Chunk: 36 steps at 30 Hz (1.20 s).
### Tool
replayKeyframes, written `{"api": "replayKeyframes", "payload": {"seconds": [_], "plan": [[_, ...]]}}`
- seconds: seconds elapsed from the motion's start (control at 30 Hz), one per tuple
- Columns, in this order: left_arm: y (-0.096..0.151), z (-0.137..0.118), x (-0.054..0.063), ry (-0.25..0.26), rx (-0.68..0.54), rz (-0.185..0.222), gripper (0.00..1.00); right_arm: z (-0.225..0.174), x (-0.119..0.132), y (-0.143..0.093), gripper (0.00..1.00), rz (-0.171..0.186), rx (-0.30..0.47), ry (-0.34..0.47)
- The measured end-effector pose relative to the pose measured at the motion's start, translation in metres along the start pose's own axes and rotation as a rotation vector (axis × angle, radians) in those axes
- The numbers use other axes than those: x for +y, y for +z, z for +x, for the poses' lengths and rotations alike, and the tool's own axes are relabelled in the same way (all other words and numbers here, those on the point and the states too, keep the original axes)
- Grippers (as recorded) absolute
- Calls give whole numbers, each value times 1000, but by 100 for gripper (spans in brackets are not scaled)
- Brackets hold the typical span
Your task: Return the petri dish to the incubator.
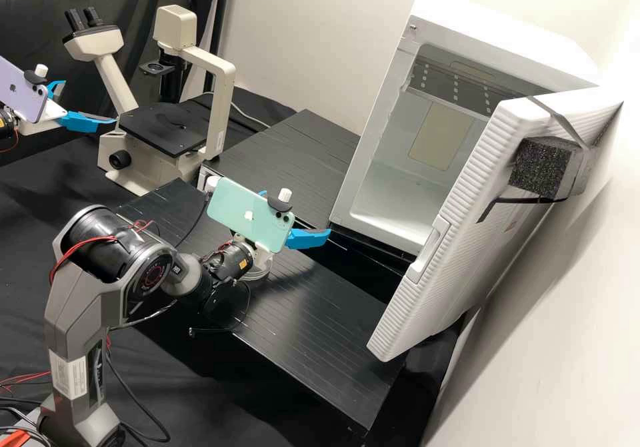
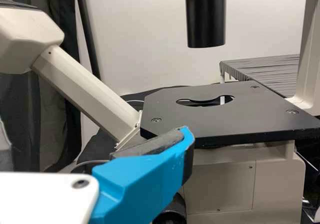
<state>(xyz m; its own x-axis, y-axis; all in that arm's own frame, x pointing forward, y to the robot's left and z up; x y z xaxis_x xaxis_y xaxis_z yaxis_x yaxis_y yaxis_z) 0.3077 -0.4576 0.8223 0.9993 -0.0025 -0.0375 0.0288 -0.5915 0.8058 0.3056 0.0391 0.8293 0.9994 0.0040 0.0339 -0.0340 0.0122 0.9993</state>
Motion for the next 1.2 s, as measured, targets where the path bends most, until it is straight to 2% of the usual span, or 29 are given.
{"api": "replayKeyframes", "payload": {"seconds": [0.37,0.6,0.73,0.93,1.03,1.2], "plan": [[0,0,0,0,0,0,100,-8,-1,1,100,0,0,0],[0,0,0,0,0,0,100,-54,4,-3,100,9,79,74],[0,0,0,0,0,0,100,-84,3,-3,100,30,131,101],[0,0,0,0,0,0,100,-121,-15,2,100,42,136,30],[0,0,0,0,0,0,100,-130,-22,2,100,28,140,-9],[0,0,0,0,0,0,100,-133,-20,1,100,21,128,21]]}}
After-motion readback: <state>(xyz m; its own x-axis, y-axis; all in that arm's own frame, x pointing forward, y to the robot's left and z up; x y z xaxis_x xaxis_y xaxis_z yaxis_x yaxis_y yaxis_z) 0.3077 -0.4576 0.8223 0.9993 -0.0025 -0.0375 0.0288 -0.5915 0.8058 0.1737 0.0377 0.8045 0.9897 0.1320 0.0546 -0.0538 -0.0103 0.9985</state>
